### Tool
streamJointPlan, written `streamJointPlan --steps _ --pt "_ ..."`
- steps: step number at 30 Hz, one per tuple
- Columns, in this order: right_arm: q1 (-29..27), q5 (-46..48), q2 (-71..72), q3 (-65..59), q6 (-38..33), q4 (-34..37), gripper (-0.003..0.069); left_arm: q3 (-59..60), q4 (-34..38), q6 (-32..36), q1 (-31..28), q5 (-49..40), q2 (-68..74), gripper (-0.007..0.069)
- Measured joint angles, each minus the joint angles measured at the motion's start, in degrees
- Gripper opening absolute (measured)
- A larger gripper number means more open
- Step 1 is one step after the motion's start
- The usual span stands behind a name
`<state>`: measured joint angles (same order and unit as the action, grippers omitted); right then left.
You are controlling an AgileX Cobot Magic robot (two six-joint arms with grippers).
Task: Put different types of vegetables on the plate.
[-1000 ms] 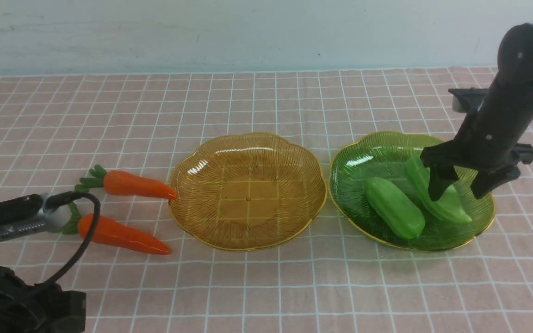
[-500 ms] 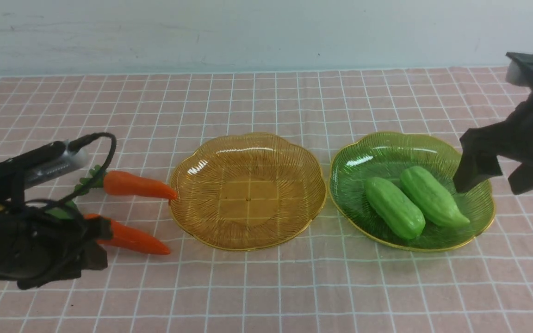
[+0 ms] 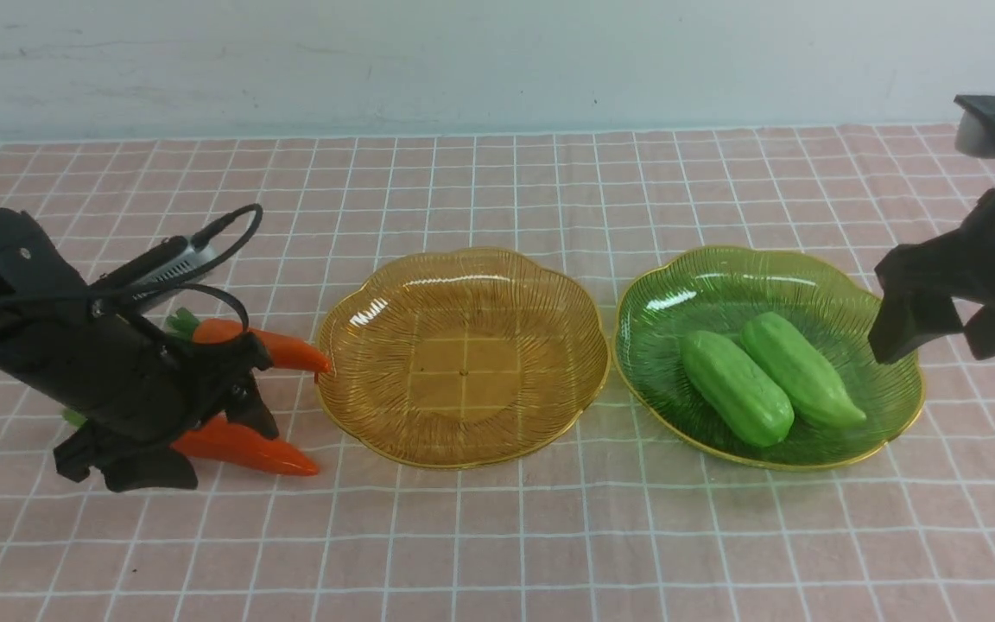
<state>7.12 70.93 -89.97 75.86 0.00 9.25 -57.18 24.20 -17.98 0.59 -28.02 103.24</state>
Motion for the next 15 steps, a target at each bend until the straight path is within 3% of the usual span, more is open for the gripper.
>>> streamJointPlan --steps 6,10,15 --pt "0.0 0.0 0.0 0.0 -0.3 0.0 0.0540 -0.1 -0.5 3.7 0.0 0.1 -0.1 0.0218" --pt "0.0 0.0 0.0 0.0 -0.3 0.0 0.0540 -0.4 -1.5 6.1 0.0 -1.8 -0.7 0.0147" --pt "0.0 0.0 0.0 0.0 -0.3 0.1 0.0540 -2.4 -2.4 7.1 0.0 -7.9 -3.7 0.0131"
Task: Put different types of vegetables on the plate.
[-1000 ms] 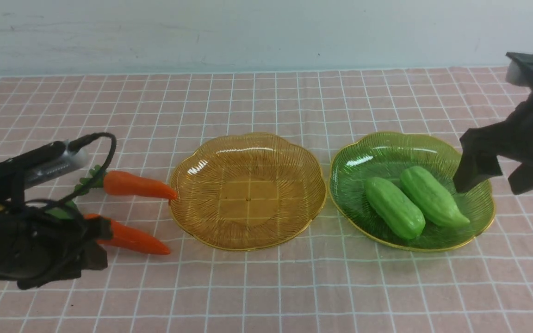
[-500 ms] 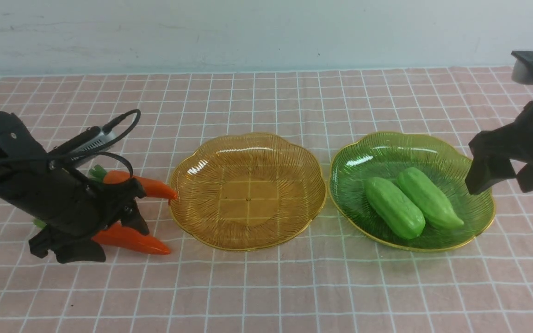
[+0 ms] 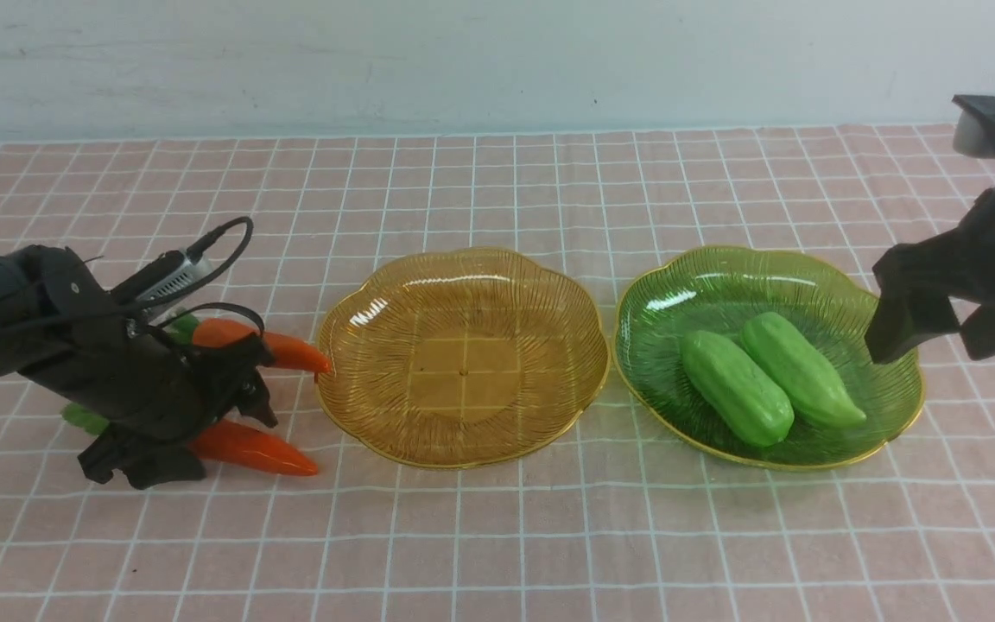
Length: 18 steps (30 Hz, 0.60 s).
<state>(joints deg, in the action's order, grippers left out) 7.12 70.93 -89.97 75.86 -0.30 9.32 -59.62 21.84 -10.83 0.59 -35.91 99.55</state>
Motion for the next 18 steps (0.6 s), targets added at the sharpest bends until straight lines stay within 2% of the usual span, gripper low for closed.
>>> streamJointPlan --steps 9,14,18 --pt "0.0 0.0 0.0 0.0 0.0 0.4 0.0540 -9.4 -0.4 1.4 0.5 -15.7 -3.8 0.0126" --pt "0.0 0.0 0.0 0.0 0.0 0.6 0.0540 -12.4 -0.7 1.4 3.0 -16.4 -3.0 0.0126" --pt "0.0 0.0 0.0 0.0 0.0 0.6 0.0539 -16.2 -0.3 1.4 8.9 -14.1 0.2 0.0127"
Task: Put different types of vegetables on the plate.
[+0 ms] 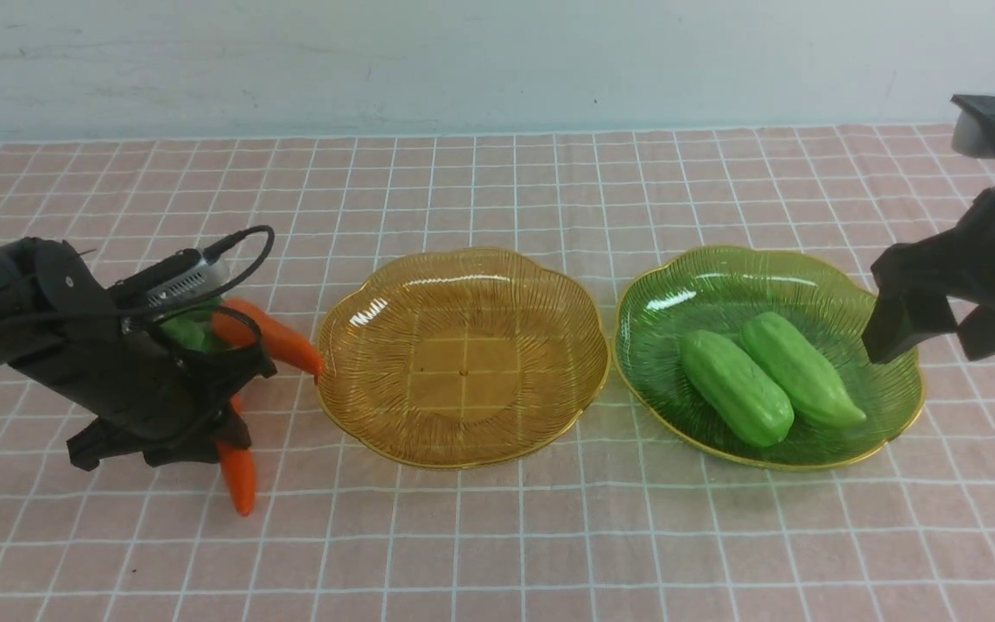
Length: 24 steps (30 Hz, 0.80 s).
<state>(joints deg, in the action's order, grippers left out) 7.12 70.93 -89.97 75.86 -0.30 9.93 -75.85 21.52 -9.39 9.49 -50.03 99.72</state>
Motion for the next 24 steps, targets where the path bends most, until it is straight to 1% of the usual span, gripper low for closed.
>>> streamJointPlan --steps 4,9,11,12,13,16,20,24 --pt "0.0 0.0 0.0 0.0 0.0 0.0 0.0538 -3.3 0.4 -0.4 3.5 3.1 3.5 0.0141" --pt "0.0 0.0 0.0 0.0 0.0 0.0 0.0538 -7.1 1.4 -2.2 6.2 6.5 8.4 0.0205" --pt "0.0 0.0 0.0 0.0 0.0 0.0 0.0538 -8.2 2.0 -2.8 6.4 7.8 10.1 0.0261" --pt "0.0 0.0 0.0 0.0 0.0 0.0 0.0538 -8.6 2.1 -3.1 6.4 8.4 10.9 0.0305" --pt "0.0 0.0 0.0 0.0 0.0 0.0 0.0538 -8.8 2.1 -3.1 6.3 8.5 11.3 0.0328" --pt "0.0 0.0 0.0 0.0 0.0 0.0 0.0538 -8.8 2.1 -3.1 5.0 8.6 11.4 0.0430" --pt "0.0 0.0 0.0 0.0 0.0 0.0 0.0538 -9.6 1.8 -3.2 1.8 8.6 10.6 0.0510" --pt "0.0 0.0 0.0 0.0 -0.1 0.0 0.0538 -10.1 0.2 -3.6 -3.8 7.1 9.4 0.0542"
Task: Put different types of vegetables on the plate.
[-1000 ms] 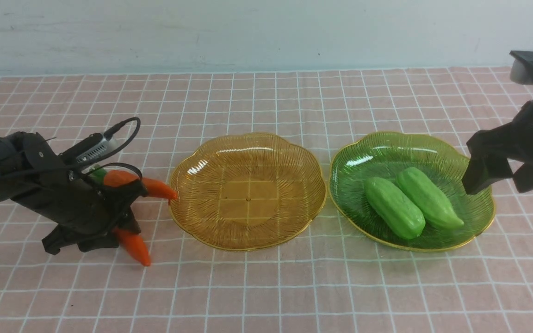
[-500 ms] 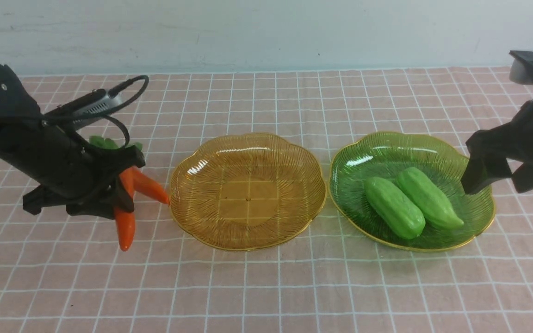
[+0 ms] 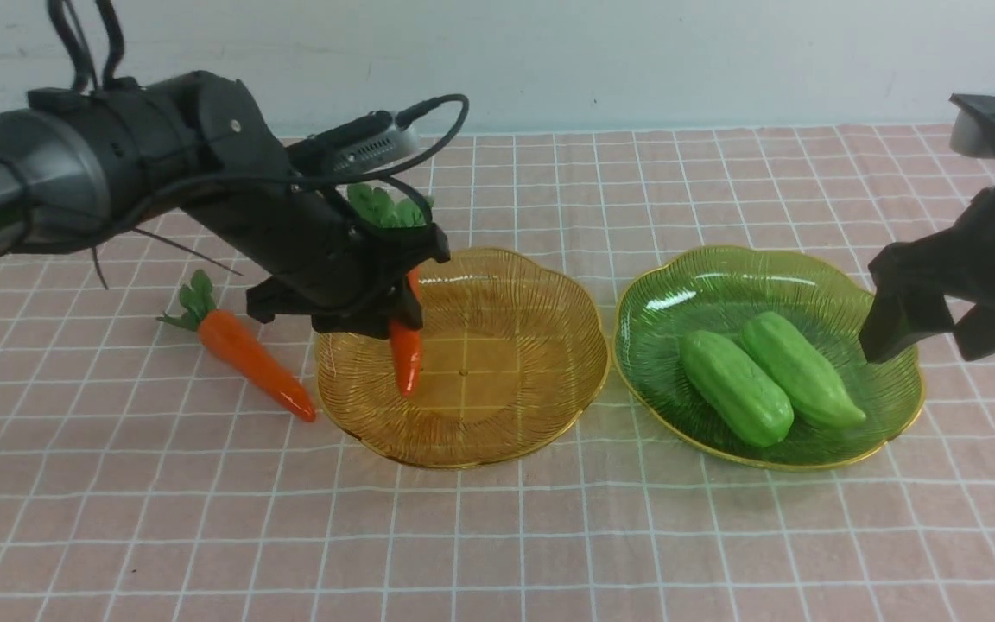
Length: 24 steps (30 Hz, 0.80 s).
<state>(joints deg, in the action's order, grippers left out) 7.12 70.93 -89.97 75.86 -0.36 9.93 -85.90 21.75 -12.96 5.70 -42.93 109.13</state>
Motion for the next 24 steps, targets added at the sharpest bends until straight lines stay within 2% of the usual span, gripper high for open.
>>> streamJointPlan --steps 4,8,24 --pt "0.0 0.0 0.0 0.0 0.0 0.0 0.0538 0.1 -2.0 -2.1 -5.1 -3.0 0.0 0.0546" --pt "0.0 0.0 0.0 0.0 0.0 0.0 0.0538 0.1 -2.5 -3.8 -7.4 -4.4 1.5 0.0546" --pt "0.0 0.0 0.0 0.0 0.0 0.9 0.0538 0.1 -2.2 -4.5 -7.9 -2.1 9.3 0.0546"
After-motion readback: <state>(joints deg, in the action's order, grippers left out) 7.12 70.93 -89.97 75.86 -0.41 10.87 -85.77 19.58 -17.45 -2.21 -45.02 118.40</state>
